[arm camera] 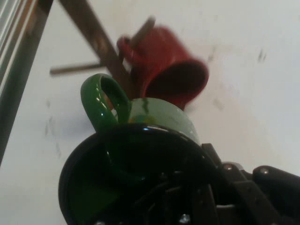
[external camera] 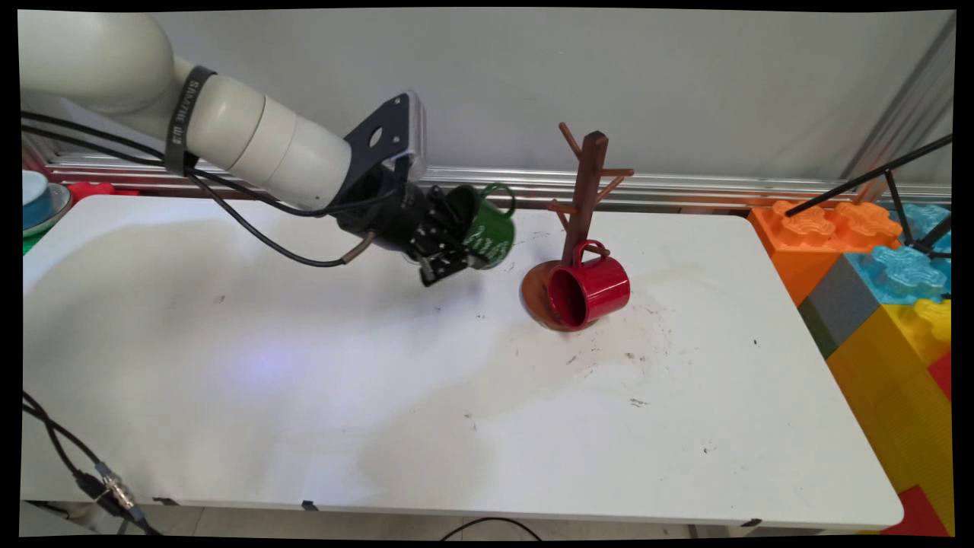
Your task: Place the picked object on the table
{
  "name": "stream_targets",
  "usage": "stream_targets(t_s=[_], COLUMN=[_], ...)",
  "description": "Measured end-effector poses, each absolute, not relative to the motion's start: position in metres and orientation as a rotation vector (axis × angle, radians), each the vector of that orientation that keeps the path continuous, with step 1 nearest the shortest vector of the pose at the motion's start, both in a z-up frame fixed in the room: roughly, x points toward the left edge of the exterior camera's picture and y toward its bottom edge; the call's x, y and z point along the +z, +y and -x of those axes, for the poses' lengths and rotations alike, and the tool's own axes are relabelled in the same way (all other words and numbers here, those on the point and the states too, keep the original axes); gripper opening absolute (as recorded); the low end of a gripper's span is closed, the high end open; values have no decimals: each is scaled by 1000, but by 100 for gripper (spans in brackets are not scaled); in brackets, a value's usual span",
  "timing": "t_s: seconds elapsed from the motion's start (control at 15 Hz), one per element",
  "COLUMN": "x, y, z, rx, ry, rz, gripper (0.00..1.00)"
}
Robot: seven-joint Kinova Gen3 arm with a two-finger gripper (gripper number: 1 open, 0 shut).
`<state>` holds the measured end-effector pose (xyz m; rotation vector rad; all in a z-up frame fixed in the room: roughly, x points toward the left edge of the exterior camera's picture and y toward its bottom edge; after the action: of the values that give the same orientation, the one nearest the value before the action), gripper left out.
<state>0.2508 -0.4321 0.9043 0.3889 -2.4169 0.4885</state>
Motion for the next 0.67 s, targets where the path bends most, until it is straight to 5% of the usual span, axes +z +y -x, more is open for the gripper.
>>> stream_targets(t_s=[0.67], x=[874], y=[-459], z=[-267], rx=[579], ry=[-2739], rz=[-256], gripper=[0])
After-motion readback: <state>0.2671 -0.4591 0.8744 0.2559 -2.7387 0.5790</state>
